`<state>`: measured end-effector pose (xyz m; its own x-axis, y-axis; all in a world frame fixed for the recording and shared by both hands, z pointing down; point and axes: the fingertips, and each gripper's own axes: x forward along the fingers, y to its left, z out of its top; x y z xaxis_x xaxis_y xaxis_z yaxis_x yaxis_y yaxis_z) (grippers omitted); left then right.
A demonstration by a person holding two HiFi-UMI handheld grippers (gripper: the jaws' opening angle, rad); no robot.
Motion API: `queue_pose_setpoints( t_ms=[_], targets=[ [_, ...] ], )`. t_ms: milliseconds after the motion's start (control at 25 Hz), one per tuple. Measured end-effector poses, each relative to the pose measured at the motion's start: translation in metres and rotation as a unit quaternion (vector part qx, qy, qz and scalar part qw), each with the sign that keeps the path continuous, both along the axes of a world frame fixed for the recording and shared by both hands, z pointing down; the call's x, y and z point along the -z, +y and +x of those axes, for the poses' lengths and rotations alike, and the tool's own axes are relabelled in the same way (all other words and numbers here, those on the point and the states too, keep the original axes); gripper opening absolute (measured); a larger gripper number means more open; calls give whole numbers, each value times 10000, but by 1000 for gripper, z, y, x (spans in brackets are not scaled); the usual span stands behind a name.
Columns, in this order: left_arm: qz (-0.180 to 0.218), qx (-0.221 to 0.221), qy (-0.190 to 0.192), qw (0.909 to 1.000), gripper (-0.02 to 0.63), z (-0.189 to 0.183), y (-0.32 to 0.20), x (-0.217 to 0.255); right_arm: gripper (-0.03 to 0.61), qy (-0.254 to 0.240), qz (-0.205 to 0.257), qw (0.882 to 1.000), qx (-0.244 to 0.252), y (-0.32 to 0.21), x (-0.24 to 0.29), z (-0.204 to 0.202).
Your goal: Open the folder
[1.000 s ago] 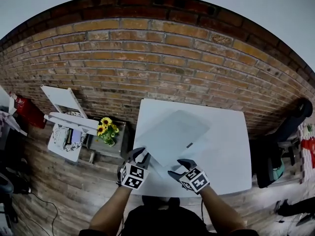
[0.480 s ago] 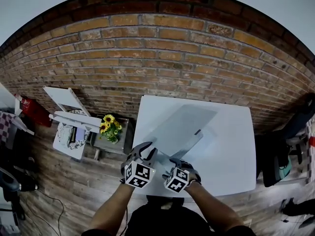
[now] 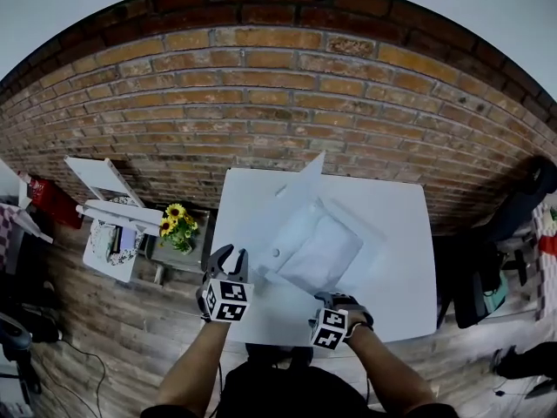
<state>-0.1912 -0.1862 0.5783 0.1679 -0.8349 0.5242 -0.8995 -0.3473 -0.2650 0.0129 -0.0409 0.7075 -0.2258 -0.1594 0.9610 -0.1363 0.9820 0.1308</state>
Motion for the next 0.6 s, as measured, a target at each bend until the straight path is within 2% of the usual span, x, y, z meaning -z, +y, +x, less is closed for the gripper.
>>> queue_pose_setpoints(
  t_ms=[200, 400, 600],
  targets=[
    [-321, 530, -35, 9981, 130, 6, 12, -28, 316, -17, -26, 9997, 227, 13, -1, 55],
    [-735, 1025, 246, 9917, 151, 15, 26, -60, 313, -248, -74, 9988, 427, 21, 1, 98],
    [-1144, 1192, 415, 9854, 167, 29, 35, -87, 310, -186, -53, 9984, 523, 21, 1, 135]
  ],
)
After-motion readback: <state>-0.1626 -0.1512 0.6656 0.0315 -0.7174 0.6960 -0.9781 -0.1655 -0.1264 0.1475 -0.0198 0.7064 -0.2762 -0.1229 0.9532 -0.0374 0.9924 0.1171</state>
